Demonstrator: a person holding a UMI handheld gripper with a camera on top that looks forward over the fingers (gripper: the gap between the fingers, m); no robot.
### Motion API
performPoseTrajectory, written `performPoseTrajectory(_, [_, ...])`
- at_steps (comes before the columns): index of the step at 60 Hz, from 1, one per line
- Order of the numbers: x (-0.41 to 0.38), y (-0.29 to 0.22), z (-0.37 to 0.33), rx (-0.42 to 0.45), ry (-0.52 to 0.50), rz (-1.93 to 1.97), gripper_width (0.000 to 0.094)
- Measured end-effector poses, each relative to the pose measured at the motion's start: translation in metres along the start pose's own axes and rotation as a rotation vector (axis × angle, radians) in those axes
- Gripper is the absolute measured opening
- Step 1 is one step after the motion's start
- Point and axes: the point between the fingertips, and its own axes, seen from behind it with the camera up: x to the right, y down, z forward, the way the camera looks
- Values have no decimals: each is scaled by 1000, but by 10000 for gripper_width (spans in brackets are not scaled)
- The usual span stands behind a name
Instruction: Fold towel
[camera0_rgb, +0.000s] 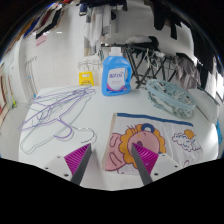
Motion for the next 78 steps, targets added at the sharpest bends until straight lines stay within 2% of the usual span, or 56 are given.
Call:
performPoseTrajectory(5, [0, 0, 0, 16, 7, -7, 811])
performPoseTrajectory(8, [-3, 0, 0, 20, 2, -16, 710])
performPoseTrajectory(9, [-3, 0, 1, 19, 5, -22, 647])
performPoseTrajectory(10, [-3, 0, 0, 18, 5, -30, 540])
performPoseTrajectory(13, [3, -3, 3, 20, 34, -67, 133])
performPoseTrajectory(17, [4, -3, 4, 3, 35, -75, 77])
performPoseTrajectory(24, [5, -6, -4, -61, -17, 3, 41])
performPoseTrajectory(33, [42, -64, -50, 35, -49, 70, 42])
performPoseTrajectory(41, [111, -95, -85, 87, -8, 142, 41])
performPoseTrajectory(48, [177, -93, -92, 90, 71, 156, 41])
performPoseTrajectory(55, [237, -65, -82, 55, 159, 155, 40])
performPoseTrajectory(63, [264, -24, -51, 4, 177, 110, 52])
performPoseTrajectory(65, [267, -14, -47, -21, 170, 95, 180])
performPoseTrajectory(66, [268, -8, -44, -39, 167, 89, 304])
performPoseTrajectory(68, [273, 2, -46, -75, 170, 83, 654])
performPoseTrajectory(70, [278, 0, -53, -80, 175, 75, 840])
performPoseTrajectory(72, [284, -3, -66, -64, 182, 60, 774])
performPoseTrajectory(76, [287, -20, -107, -32, 168, 40, 870])
performPoseTrajectory(78, [288, -27, -128, -31, 157, 31, 845])
